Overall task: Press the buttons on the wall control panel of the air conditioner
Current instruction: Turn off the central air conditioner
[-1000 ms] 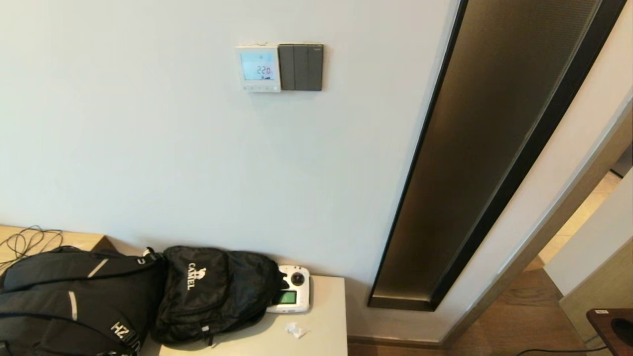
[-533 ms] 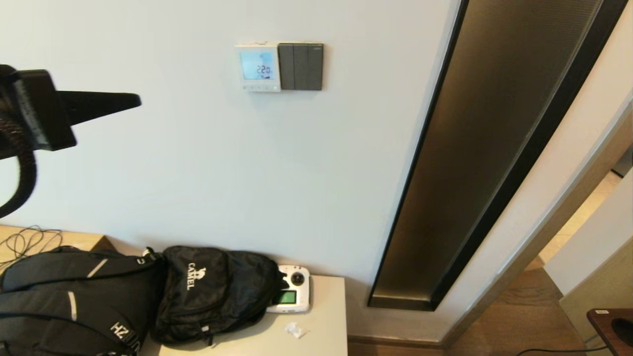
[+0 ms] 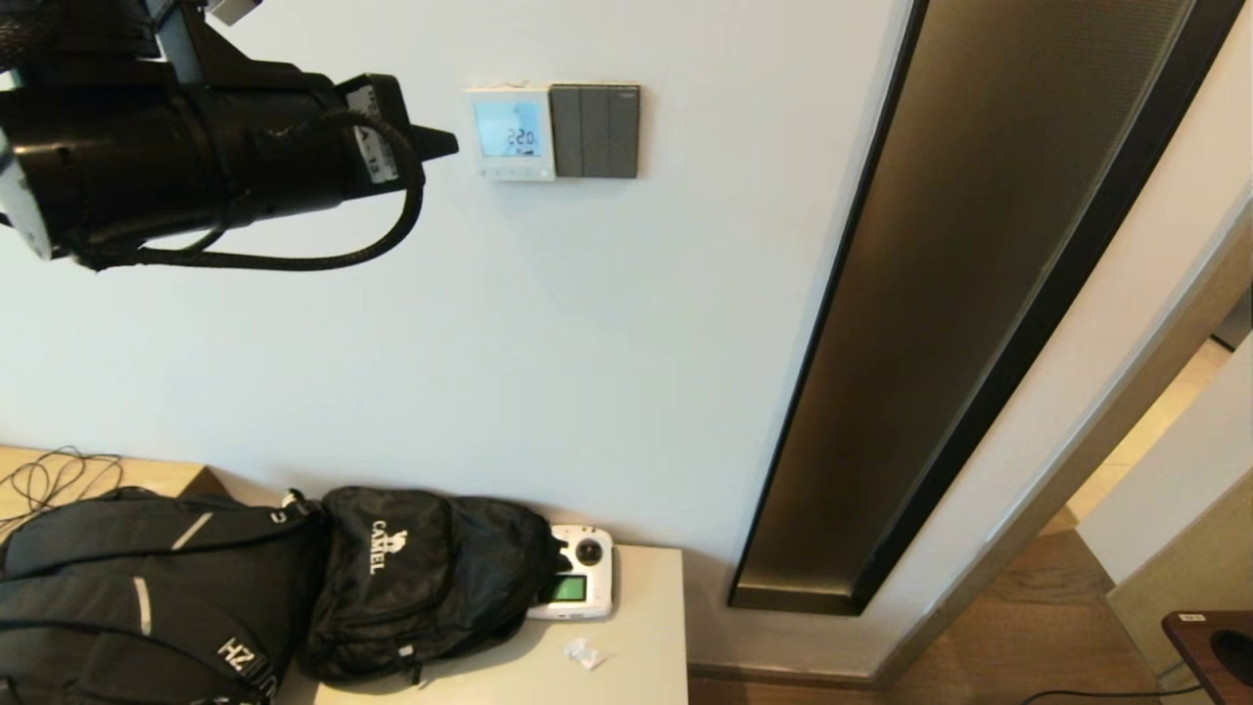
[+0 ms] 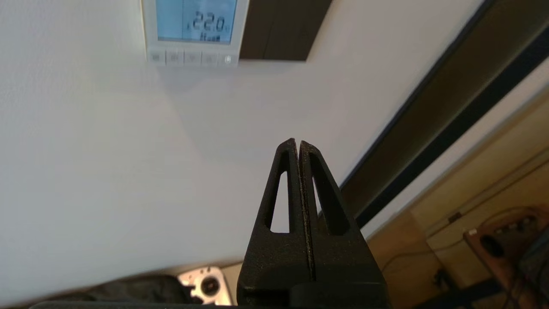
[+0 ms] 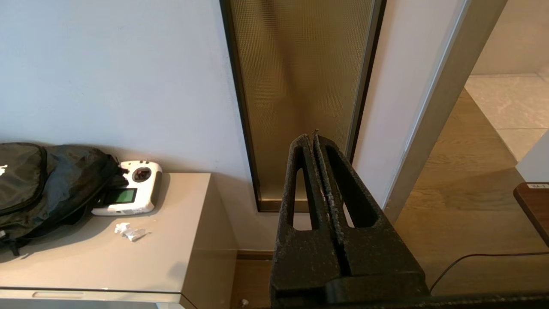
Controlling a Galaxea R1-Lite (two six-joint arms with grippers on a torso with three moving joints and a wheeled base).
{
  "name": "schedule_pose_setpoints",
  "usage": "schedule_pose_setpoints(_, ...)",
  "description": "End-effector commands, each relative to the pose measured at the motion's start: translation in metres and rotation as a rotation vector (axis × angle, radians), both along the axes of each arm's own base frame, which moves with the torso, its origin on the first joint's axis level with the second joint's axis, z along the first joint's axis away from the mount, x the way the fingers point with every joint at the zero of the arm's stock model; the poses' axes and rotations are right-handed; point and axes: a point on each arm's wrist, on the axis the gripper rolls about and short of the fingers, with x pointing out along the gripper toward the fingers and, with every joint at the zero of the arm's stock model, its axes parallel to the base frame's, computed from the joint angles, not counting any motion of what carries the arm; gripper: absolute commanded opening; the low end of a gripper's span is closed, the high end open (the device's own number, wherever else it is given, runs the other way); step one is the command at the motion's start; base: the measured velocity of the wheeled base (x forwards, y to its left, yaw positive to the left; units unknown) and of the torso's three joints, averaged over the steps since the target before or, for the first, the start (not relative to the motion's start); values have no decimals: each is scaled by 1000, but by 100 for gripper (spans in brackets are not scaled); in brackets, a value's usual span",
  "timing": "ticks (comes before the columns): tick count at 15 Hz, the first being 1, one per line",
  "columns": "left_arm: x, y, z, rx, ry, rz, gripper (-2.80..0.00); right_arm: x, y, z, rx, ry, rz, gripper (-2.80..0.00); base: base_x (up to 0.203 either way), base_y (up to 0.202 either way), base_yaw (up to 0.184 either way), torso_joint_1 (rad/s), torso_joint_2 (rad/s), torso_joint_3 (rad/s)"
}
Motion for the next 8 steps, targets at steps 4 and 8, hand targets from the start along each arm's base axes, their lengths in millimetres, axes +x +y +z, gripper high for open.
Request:
schedule_pose_setpoints(4,58,-33,-13,-30,4,71,-280,0,0,0,-1,2,1,-280,0,0,0,0,0,0)
schedule_pose_setpoints(8,86,-59,-23,-47,-13,104,-280,0,0,0,-1,2,1,-280,0,0,0,0,0,0)
